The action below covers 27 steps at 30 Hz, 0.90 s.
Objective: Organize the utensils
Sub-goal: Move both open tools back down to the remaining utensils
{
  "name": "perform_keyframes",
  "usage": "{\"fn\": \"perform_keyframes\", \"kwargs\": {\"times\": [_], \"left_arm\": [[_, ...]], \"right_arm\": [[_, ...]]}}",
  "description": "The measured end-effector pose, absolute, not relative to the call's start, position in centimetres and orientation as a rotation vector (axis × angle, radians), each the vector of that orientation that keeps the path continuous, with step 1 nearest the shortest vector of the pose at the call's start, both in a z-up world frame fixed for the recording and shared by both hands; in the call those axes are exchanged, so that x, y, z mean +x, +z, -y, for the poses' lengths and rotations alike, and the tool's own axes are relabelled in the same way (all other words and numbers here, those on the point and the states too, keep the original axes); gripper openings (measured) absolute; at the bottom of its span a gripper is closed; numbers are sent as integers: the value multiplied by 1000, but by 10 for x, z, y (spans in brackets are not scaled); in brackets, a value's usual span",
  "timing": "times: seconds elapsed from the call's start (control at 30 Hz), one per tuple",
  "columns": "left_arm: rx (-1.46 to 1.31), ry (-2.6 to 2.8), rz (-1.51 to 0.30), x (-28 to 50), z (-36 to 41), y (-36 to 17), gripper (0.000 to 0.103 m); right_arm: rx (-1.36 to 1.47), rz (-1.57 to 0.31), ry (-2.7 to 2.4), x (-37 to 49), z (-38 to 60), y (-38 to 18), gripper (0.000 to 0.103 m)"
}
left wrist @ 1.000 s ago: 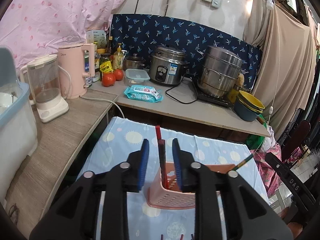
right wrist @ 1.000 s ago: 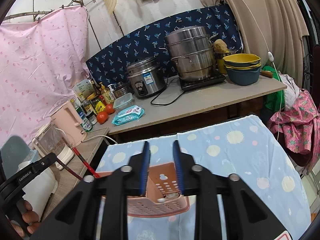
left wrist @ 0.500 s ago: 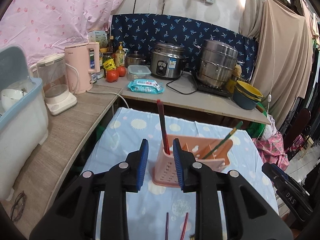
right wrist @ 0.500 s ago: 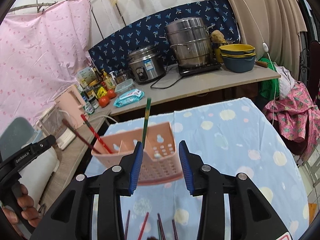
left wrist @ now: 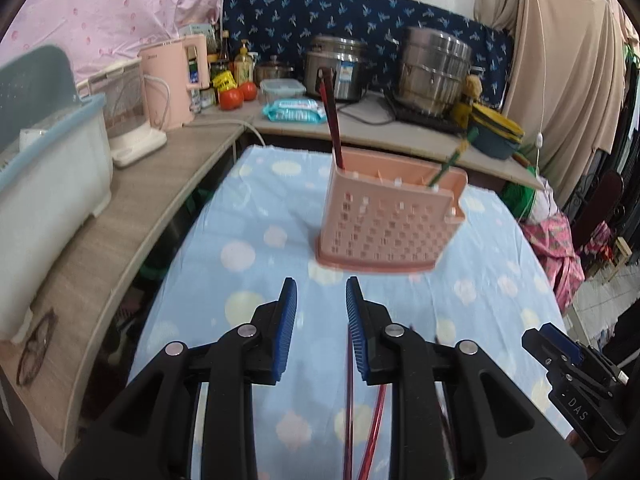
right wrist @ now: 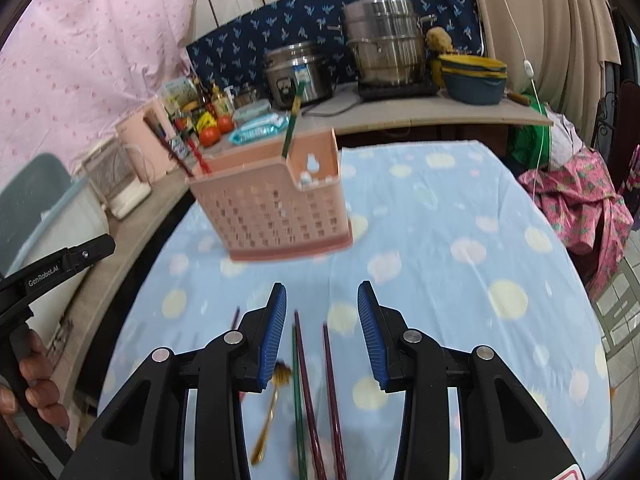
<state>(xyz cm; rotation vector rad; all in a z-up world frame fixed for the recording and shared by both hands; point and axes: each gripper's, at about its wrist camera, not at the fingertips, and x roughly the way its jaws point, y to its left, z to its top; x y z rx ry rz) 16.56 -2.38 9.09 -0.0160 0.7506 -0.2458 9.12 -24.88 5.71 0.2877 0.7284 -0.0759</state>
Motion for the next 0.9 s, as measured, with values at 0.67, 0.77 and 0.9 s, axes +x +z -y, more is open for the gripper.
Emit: {"fn": "perform_keyframes", "kwargs": {"times": [0.67,0.77,0.9], "left_arm": [[64,-253,-1017,83,13,-19,31],[59,-253,-1030,79,11,-23,31],[64,-261,-1039,72,13,-27,31]], "right_arm": [[272,-960,-111,4,238,-30,37],[266,-975,-104,0,235,-35,37],[260,-990,-94,-4,230,-41,35]]}}
